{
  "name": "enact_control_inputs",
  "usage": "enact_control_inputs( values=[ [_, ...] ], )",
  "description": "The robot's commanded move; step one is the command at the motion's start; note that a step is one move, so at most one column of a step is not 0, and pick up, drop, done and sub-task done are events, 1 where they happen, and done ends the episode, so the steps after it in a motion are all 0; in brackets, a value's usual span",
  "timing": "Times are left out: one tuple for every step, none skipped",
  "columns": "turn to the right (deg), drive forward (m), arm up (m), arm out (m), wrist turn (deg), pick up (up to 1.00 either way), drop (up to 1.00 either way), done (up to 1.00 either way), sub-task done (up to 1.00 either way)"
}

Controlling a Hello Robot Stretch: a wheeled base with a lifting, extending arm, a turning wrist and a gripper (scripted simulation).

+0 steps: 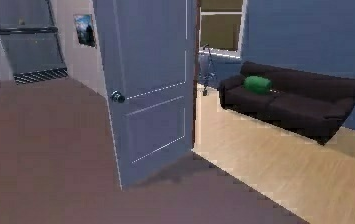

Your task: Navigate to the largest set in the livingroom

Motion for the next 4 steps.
enact_control_inputs(
  values=[
    [0.0, 0.45, 0.00, 0.00, 0.0, 0.00, 0.00, 0.00, 0.00],
    [45.0, 0.00, 0.00, 0.00, 0.0, 0.00, 0.00, 0.00, 0.00],
    [0.0, 0.05, 0.00, 0.00, 0.0, 0.00, 0.00, 0.00, 0.00],
    [3.0, 0.00, 0.00, 0.00, 0.0, 0.00, 0.00, 0.00, 0.00]
  ],
)
